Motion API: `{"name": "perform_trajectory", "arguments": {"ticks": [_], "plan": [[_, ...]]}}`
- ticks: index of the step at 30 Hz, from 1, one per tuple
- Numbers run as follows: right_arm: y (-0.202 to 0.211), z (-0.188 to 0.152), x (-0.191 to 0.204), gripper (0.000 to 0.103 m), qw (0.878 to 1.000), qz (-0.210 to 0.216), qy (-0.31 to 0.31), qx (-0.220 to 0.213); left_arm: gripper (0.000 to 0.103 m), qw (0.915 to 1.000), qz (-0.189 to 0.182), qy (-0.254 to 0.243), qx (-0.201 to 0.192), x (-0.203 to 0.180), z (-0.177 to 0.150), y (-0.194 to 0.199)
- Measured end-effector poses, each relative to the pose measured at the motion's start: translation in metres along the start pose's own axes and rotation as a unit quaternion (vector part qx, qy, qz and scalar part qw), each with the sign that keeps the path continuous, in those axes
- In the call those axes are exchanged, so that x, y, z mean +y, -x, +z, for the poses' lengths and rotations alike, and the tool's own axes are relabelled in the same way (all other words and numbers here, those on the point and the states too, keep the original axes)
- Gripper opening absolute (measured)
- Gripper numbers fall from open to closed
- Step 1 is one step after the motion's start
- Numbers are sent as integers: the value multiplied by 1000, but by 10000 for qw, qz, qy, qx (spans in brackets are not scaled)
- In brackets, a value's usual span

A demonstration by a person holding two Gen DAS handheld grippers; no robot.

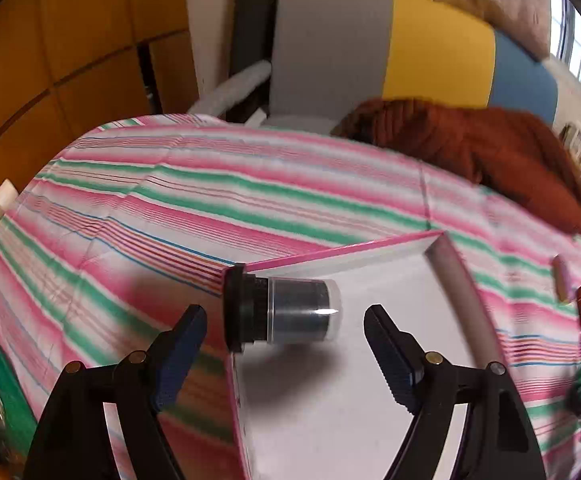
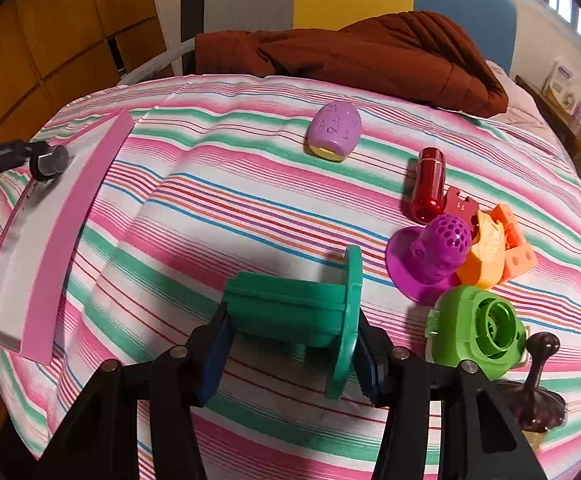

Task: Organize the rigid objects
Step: 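Carry the cylinder to the tray with the left gripper while the right gripper grasps the green spool, then release the cylinder onto the tray with the left gripper, then lower the green spool onto the tray beside the cylinder and open the right gripper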

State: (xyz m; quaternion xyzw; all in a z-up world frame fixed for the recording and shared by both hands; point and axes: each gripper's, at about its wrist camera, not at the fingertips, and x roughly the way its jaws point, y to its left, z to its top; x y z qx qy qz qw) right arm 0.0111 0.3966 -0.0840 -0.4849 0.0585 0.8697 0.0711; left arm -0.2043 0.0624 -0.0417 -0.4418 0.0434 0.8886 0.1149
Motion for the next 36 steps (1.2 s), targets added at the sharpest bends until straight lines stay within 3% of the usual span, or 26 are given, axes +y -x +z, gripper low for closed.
{"name": "perform_trajectory", "arguments": {"ticks": [9,15,20,28,36], "plan": [[1,-1,5,54,9999,-31,123,-31,82,9984,-109,83,-552,0,-72,92],[2,-1,8,54,9999,-92,120,-43,82,9987,-126,-14,-486,-4,-109,112],[17,6,25,54,9996,5,153,-226,82,9988,-62,26,-482,5,-119,119],[41,40,117,54,9930,659,799,-561,82,9972,-192,506,-509,34,-123,128],[12,79,226,54,9831,1358,1221,-111,81,9962,-201,663,-519,52,-130,132]]}}
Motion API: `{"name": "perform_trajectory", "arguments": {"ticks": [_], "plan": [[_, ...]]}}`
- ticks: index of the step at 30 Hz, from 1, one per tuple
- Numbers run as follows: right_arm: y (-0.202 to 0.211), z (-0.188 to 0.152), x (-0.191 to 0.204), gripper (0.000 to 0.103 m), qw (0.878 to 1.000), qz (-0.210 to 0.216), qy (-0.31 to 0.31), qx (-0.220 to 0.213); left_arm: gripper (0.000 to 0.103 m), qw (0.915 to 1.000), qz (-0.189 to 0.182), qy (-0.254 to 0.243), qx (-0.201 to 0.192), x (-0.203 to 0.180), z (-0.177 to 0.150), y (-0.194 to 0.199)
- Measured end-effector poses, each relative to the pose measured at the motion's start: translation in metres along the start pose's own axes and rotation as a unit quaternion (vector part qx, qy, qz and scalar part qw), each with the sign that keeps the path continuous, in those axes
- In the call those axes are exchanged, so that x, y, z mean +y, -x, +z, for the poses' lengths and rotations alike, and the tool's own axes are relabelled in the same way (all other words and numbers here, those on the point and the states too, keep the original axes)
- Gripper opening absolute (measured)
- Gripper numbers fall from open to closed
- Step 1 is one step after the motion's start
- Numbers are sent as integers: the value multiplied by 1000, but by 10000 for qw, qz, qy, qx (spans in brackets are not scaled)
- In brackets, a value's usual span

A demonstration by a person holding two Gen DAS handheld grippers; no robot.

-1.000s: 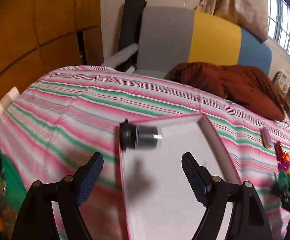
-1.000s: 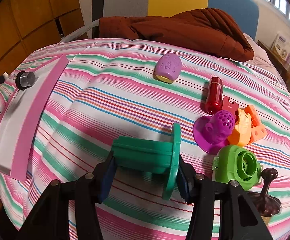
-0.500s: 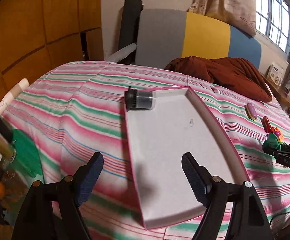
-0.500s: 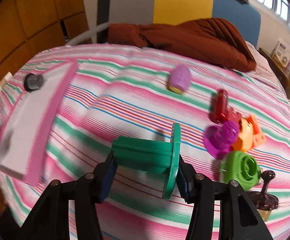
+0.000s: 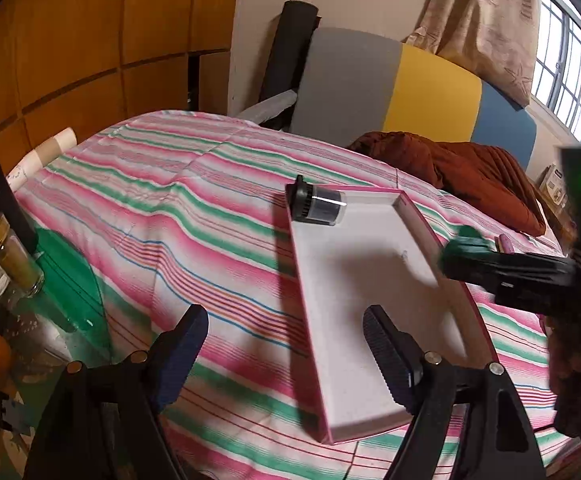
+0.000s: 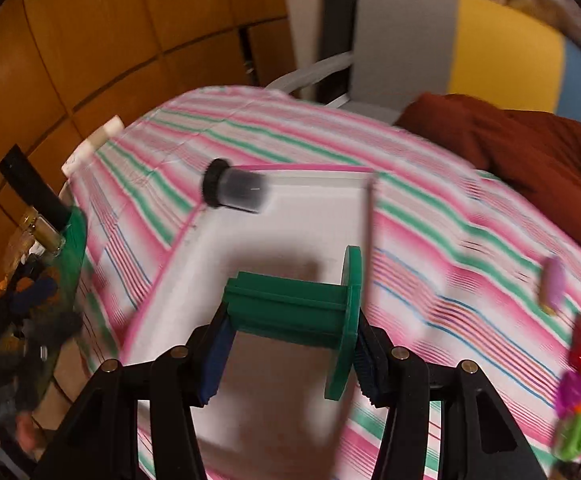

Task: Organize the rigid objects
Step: 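Lower the green spool onto the tray beside the cylinder and open the right gripper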

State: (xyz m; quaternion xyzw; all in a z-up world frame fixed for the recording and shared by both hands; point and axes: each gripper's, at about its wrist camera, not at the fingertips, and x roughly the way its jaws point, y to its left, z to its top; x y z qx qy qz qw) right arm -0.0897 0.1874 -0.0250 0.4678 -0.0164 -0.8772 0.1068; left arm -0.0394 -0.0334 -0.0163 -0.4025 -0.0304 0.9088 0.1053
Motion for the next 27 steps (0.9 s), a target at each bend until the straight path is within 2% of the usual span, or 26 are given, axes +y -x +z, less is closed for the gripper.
{"name": "perform_trajectory", "arguments": {"ticks": [6,13,14,16,22,27], "plan": [[-57,36,30,54,9994,-17,-185,298,81,9993,-76,295,209,18,-2,-9],[-105,58,40,58,9965,189,-597,546,80,9993,-85,258,246,23,-5,-12],[-106,59,42,60,9964,258,-602,533,80,9994,-37,232,263,22,-5,-13],[-102,59,43,75,9969,343,-562,420,80,9994,-7,199,274,22,-6,-15],[-74,49,38,78,9980,395,-472,153,75,9996,50,130,238,17,-5,-15],[-44,33,32,79,9991,214,-353,-131,75,9999,71,92,107,13,-2,-5]]}}
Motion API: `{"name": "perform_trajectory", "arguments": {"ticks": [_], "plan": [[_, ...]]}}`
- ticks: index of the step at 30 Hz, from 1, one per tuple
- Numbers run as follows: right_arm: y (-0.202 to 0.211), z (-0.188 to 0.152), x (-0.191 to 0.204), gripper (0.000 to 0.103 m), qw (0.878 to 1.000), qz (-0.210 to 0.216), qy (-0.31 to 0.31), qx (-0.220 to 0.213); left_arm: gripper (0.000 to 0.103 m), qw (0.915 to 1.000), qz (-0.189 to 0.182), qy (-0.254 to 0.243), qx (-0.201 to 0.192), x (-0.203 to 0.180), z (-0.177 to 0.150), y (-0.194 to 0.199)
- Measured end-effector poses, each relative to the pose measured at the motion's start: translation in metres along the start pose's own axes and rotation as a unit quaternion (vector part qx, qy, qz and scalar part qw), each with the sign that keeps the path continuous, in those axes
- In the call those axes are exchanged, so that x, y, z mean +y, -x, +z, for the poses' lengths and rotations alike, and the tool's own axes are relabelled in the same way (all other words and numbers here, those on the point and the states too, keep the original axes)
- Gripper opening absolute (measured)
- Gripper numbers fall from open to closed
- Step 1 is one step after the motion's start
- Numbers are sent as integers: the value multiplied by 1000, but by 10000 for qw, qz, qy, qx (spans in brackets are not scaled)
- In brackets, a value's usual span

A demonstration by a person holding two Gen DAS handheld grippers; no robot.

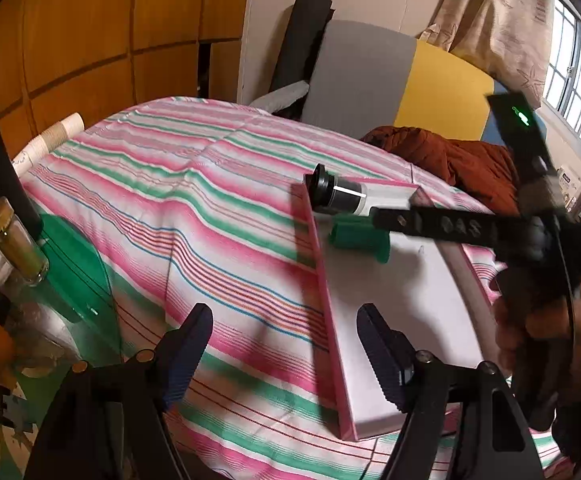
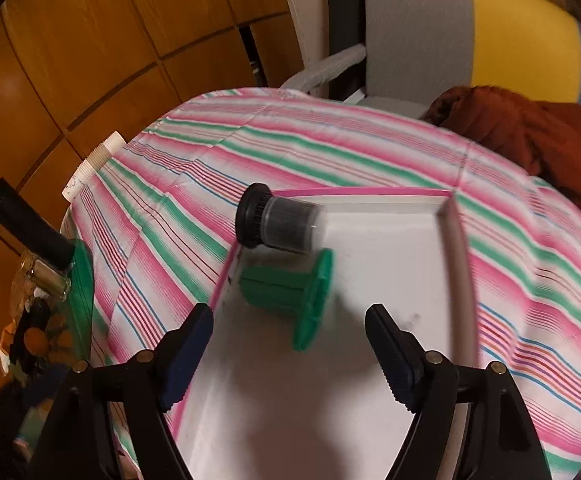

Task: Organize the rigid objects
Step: 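Lower the green spool onto the tray beside the cylinder and open the right gripper, then move both tools back toward the remaining toys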

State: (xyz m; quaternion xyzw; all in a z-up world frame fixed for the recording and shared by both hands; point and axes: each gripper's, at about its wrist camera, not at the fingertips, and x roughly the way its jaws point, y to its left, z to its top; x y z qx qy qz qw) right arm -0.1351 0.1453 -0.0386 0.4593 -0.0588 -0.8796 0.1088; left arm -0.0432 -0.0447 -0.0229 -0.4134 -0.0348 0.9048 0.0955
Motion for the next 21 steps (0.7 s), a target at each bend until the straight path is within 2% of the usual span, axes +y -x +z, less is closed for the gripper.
{"name": "perform_trajectory", "arguments": {"ticks": [11,21], "plan": [[60,-47,-12,81,9963,-535,341,-579,75,9994,-6,-274,-204,-23,5,19],[90,-75,-12,84,9903,-927,415,-948,75,9985,-18,-506,-204,-42,1,25]]}}
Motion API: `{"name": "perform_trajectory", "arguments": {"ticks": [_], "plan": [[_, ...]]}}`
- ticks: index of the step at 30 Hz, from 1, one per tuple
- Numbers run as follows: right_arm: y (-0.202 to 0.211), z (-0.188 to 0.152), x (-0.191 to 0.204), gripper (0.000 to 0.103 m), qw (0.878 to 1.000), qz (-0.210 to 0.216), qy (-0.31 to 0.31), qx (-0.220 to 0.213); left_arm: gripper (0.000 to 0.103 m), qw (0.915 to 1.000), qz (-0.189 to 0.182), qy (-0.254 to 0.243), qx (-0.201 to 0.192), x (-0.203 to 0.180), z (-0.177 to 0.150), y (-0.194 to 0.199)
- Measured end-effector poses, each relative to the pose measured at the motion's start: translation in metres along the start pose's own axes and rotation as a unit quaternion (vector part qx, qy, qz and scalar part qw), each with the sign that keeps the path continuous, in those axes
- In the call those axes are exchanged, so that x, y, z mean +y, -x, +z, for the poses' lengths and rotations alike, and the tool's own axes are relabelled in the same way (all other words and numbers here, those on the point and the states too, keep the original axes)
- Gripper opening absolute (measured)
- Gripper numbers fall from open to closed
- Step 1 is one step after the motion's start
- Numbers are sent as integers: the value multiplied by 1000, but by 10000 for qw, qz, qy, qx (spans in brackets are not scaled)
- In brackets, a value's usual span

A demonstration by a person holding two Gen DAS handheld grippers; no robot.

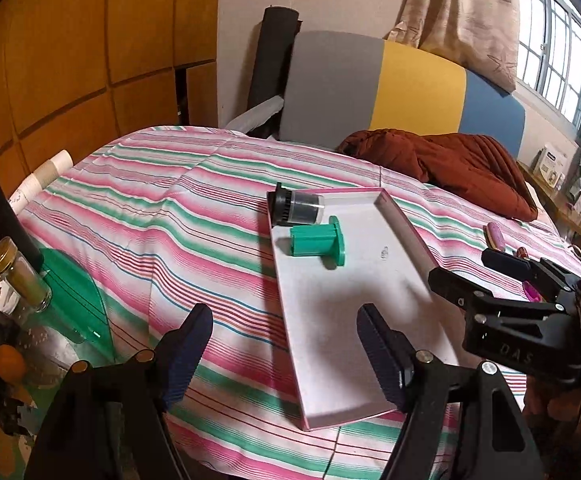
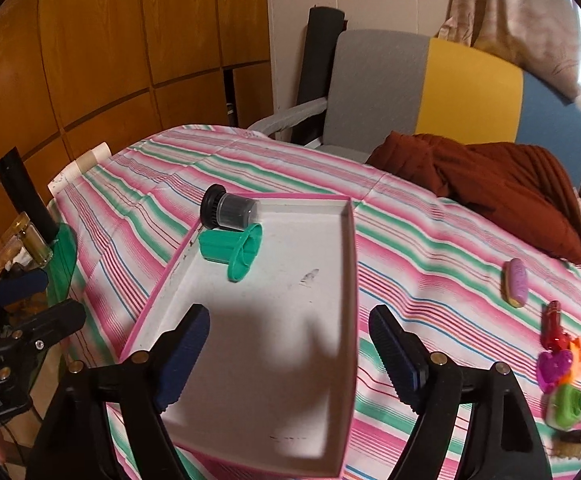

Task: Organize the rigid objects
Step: 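Move both tools back toward the remaining toys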

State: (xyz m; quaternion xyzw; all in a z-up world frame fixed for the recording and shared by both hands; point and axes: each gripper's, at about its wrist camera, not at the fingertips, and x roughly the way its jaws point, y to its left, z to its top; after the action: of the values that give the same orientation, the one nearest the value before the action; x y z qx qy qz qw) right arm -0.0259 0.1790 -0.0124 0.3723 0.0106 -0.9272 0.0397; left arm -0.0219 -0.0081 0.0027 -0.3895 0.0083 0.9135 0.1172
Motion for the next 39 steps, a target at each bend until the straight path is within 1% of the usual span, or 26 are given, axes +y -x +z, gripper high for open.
{"name": "perform_trajectory", "arguments": {"ticks": [3,8,14,19,22,24,27,32,36,39], "plan": [[7,-4,1,90,9999,-66,30,-114,75,10000,-14,-52,5,-5,-1,1],[18,-7,-4,97,9996,-167,35,-211,75,9999,-50,-107,21,-10,-2,1],[30,-9,-16,97,9992,-289,-5,-289,75,9998,-128,-146,52,-16,-4,1],[43,-11,-24,98,9980,-477,91,-400,75,9995,-269,-109,95,-17,-5,-1],[49,-12,-32,102,9973,-581,119,-442,75,9993,-322,-120,145,-19,-6,-2],[52,-14,-39,102,9969,-641,109,-453,75,9992,-311,-188,152,-23,-6,-2],[56,-16,-54,102,9963,-752,26,-427,75,9992,-241,-296,142,-27,-5,-2],[70,-21,-87,102,9926,-1116,-49,-471,75,9985,-450,-277,136,-32,-3,-2],[85,-26,-124,103,9871,-1495,-229,-527,75,9973,-590,-277,332,-37,-3,-8],[102,-32,-166,103,9780,-1898,-606,-620,72,9951,-778,-343,500,-42,-3,-12]]}}
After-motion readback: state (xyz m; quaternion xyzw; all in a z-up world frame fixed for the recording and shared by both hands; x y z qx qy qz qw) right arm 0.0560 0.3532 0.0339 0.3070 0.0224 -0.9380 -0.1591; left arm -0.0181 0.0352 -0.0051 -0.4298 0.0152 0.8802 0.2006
